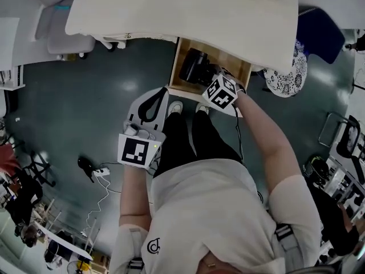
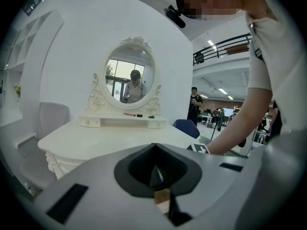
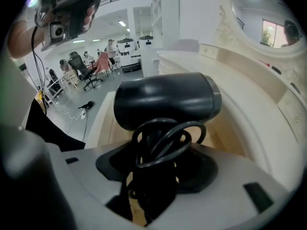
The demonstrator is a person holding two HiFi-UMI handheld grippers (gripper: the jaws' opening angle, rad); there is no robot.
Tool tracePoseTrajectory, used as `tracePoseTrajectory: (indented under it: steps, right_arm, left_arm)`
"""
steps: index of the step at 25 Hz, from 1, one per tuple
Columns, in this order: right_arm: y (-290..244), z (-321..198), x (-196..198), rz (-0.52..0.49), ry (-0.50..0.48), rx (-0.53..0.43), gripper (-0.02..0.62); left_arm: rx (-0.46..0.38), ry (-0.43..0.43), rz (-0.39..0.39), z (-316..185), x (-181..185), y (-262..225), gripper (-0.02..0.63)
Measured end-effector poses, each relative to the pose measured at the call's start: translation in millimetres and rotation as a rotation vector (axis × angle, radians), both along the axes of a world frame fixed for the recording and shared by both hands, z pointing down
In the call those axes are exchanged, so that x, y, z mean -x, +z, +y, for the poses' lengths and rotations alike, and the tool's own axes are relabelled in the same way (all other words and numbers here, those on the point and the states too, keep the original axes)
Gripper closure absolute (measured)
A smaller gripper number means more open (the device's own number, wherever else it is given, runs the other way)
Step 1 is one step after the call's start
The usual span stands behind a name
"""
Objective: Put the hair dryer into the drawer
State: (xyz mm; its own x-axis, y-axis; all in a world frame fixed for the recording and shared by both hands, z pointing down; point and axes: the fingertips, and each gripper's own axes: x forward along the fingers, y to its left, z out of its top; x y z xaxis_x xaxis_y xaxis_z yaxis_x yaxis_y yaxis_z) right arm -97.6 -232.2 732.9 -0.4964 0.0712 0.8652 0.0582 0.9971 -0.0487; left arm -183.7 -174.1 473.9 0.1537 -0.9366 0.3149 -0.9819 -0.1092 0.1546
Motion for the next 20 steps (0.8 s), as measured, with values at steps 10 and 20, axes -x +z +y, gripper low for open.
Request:
tracePoseTrajectory:
  steps: [10,20]
  right_arm:
    - [61,6,-9,0.199,-0.144,0.024,0.344]
    - [59,6,0,0.2,-0.048,0.092,0.268]
  left_arm:
    - [0.058,-0.003,0.038,0,11,26,0.592]
    - [0.061,0.003,0.037,-8,15,28,0.592]
